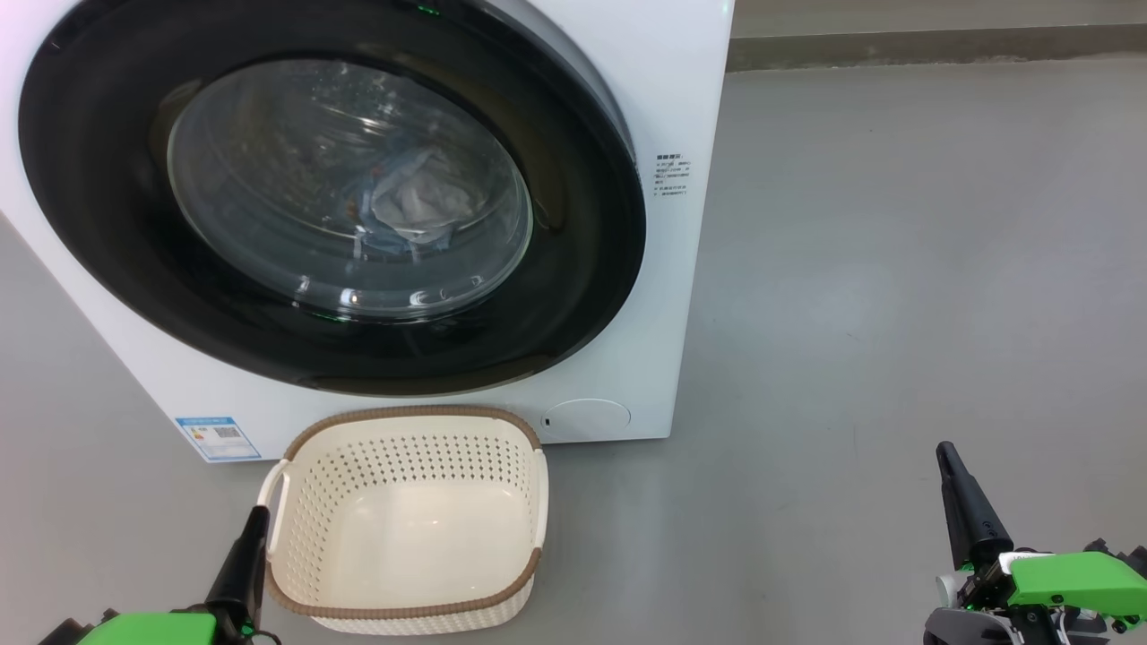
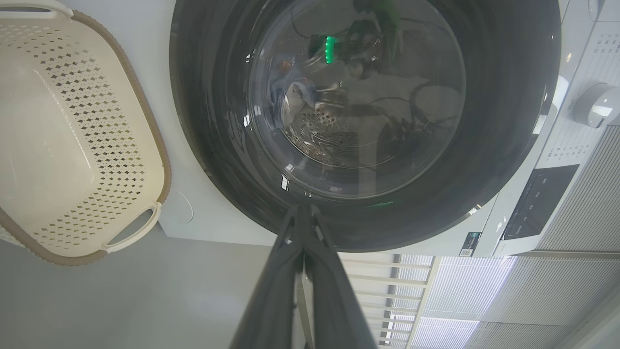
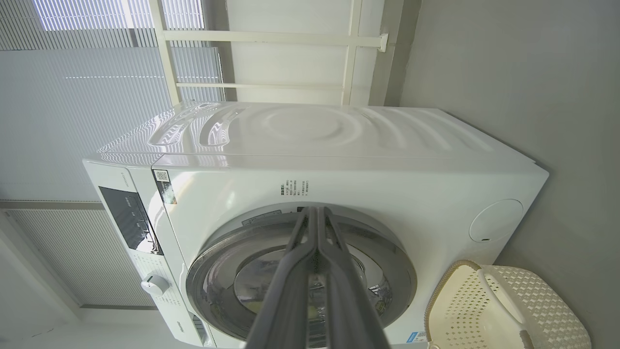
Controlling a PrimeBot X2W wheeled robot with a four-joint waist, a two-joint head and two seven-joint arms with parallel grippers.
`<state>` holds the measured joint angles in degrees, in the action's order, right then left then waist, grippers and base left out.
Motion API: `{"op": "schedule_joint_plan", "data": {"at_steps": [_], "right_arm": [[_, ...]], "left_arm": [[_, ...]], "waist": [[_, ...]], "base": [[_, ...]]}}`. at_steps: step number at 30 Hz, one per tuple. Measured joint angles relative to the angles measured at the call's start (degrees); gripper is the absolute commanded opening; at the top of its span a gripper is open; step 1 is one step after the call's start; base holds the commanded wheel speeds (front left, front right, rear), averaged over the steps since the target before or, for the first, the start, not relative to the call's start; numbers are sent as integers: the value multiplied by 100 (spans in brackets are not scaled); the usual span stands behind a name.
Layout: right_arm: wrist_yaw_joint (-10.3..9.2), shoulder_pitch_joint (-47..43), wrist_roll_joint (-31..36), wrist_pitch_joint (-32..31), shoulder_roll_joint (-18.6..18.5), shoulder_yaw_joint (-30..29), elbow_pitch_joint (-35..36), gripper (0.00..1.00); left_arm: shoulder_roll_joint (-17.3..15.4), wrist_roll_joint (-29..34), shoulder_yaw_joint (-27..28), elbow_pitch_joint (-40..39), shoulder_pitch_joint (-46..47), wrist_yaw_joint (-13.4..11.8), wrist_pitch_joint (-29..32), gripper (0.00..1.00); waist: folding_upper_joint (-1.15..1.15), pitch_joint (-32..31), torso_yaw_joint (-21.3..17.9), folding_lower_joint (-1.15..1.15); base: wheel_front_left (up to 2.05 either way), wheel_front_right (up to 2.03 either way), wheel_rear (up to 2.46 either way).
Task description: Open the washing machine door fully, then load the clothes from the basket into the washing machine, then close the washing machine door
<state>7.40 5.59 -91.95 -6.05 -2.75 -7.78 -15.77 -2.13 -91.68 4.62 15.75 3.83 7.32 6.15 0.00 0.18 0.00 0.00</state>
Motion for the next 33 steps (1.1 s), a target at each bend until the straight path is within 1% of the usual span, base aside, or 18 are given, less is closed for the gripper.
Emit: {"op": "schedule_joint_plan", "data": {"at_steps": [33], "right_arm": [[0, 0, 0, 0, 2, -1, 0, 0]], "left_arm": [[0, 0, 0, 0, 0, 0, 0, 0]], "waist": [[0, 0, 0, 0]], "base": [[0, 0, 0]]}}
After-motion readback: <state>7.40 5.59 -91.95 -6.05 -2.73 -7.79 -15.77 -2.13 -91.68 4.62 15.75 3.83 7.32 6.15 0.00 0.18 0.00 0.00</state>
